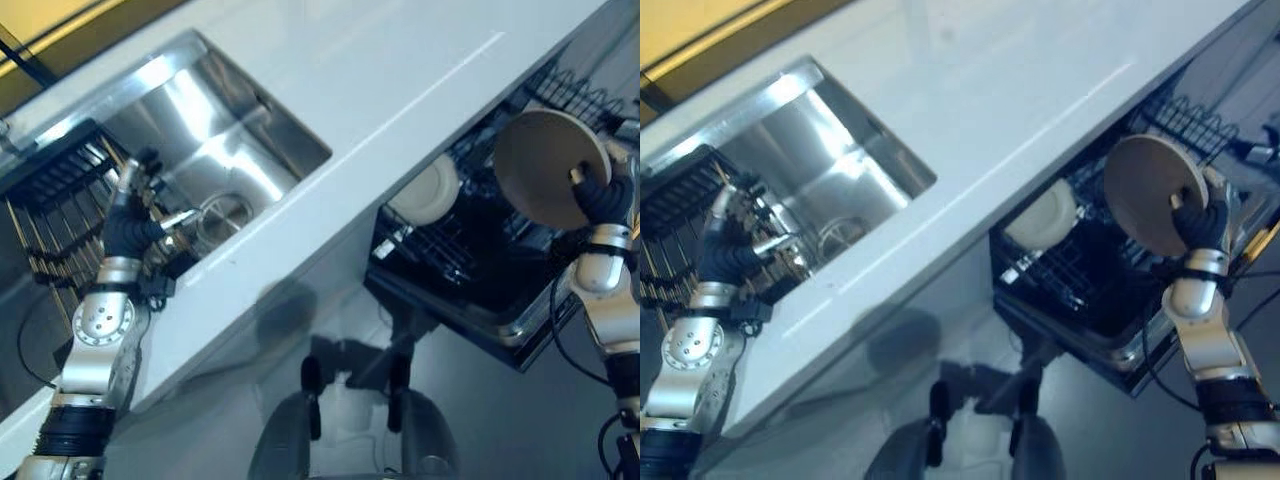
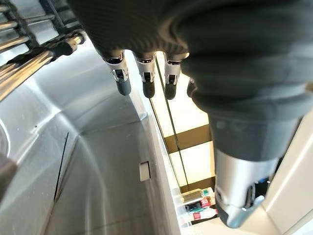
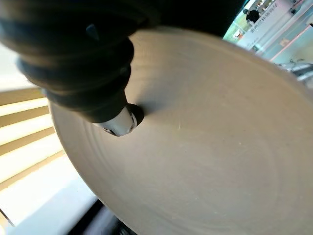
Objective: Pick up plates and place into dishwasher.
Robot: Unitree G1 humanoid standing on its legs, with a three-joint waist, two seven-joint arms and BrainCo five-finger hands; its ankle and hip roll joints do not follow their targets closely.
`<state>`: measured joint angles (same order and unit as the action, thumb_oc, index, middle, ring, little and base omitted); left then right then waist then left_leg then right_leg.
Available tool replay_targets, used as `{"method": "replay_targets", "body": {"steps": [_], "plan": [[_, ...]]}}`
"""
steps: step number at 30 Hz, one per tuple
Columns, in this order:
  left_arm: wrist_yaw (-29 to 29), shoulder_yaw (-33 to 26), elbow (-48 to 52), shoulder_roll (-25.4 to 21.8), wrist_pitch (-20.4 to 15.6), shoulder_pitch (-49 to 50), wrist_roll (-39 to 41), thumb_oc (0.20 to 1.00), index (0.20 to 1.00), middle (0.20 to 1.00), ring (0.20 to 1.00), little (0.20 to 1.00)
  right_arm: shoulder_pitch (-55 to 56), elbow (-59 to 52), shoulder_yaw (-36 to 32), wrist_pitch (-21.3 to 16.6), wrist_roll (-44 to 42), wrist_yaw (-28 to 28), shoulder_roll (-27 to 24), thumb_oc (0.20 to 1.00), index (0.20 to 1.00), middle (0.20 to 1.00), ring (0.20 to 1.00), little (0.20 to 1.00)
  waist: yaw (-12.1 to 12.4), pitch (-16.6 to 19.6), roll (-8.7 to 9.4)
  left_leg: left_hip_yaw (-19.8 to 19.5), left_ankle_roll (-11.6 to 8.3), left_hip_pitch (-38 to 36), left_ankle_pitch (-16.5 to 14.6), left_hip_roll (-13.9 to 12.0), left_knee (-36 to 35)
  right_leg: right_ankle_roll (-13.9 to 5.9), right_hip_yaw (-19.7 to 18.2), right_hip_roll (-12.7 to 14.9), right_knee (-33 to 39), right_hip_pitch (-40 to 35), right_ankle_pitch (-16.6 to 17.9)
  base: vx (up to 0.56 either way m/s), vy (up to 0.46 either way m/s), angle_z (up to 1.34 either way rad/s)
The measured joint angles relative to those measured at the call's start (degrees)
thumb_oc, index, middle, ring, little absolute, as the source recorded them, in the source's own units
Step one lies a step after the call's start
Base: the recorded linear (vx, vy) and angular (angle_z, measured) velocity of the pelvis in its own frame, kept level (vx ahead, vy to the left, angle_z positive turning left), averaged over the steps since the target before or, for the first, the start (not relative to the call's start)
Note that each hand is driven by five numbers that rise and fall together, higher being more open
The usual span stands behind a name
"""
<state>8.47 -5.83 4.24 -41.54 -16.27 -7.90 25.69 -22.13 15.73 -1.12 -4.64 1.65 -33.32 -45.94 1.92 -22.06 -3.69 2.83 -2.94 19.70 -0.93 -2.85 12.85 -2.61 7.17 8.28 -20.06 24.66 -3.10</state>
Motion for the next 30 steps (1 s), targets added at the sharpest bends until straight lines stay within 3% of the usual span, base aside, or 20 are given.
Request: {"method": "replay_targets", "body": {"steps": [4,16,30], "plan": [[1.4,-0.3,0.0,-0.9,-1.2,-1.6,0.1,1.0,1.0,1.0,1.0,1.0,-1.9,4.4,2.0,0.0,0.0,-1.4,-1.6,0.2,0.2,0.2,0.2,0.2,0.6,-2.1,-1.09,0.0,-0.05,1.4,0.0,-0.1,0.7,0.41,-0.1,0.0,-1.2,1.8,-0.3,0.0,0.0,0.0],[3.6,-1.6,1.7,-2.5,-1.8,-2.6,0.1,1.0,1.0,1.0,1.0,1.0,-7.2,6.1,2.5,0.0,2.3,-10.4,-5.6,0.2,0.2,0.2,0.2,0.2,0.9,-4.6,-1.88,0.1,-0.16,3.2,0.1,-0.3,1.2,0.52,-0.1,0.0,-1.9,3.9,-0.3,0.01,-0.014,-0.01],[4.4,-1.9,2.2,-5.6,-0.6,-3.7,0.9,1.0,1.0,1.0,1.0,1.0,-15.9,11.8,2.7,2.2,6.5,-19.6,-11.4,0.2,0.2,0.2,0.2,0.2,2.0,-5.2,-4.26,0.1,-0.84,7.2,0.6,-0.6,1.9,1.38,0.0,-0.2,-2.3,8.0,0.3,0.02,-0.019,0.0]]}}
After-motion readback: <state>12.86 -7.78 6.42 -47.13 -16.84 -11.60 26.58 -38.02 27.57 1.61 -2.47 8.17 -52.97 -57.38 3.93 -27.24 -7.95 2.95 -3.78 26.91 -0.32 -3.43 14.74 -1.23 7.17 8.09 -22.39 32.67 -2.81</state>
